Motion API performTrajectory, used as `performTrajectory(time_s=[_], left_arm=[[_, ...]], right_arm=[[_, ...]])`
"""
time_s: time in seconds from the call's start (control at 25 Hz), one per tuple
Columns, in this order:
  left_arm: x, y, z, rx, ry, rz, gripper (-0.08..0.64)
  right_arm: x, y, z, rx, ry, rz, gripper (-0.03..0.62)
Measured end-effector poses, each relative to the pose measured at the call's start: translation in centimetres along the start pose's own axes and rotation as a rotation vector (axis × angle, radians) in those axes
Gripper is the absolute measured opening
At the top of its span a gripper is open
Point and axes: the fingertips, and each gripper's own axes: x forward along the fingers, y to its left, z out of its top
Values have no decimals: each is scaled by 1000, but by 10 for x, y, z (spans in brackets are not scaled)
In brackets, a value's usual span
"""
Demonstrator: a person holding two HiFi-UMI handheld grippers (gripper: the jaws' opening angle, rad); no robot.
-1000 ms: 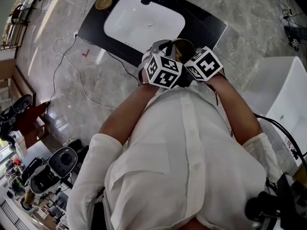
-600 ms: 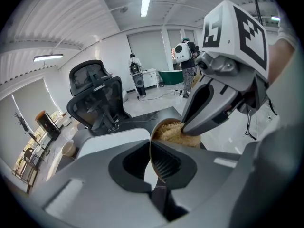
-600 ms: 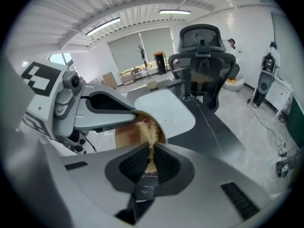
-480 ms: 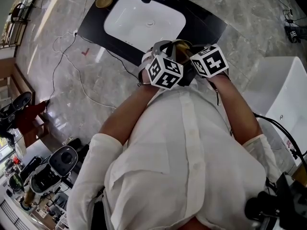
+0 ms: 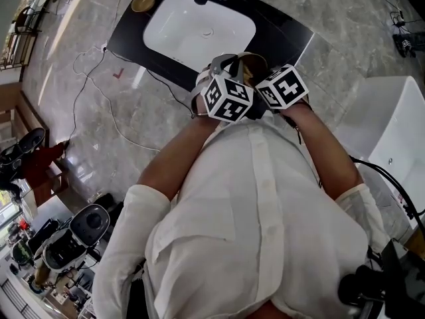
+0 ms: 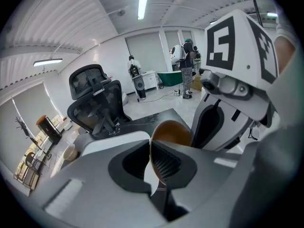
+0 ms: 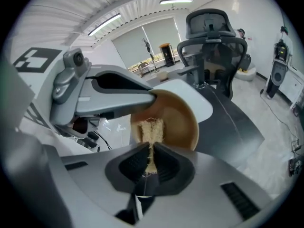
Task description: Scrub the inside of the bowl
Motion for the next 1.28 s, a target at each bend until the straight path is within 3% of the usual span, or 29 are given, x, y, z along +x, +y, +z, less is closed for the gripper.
performTrajectory(time_s=[0.12,0.4,0.72,1.0,1.28], left_arm=[[-3,0,-1,-5,1,-2,17],[2,0,-15,-10,30,-4,15],[-6,0,-13,2,25,9,17],[2,4,-7,-2,7,10,21],[-6,0,-3,-40,-12,-3,21]], right_arm=[[-7,3,9,12,-31,8,25],[-20,-11,25,-8,-66,-63,25],[-35,-33,5,-17,-31,-172,25],[-7,-23,-14,-8,19,-122,25],[-1,5,-4,-29,10,-47,25]])
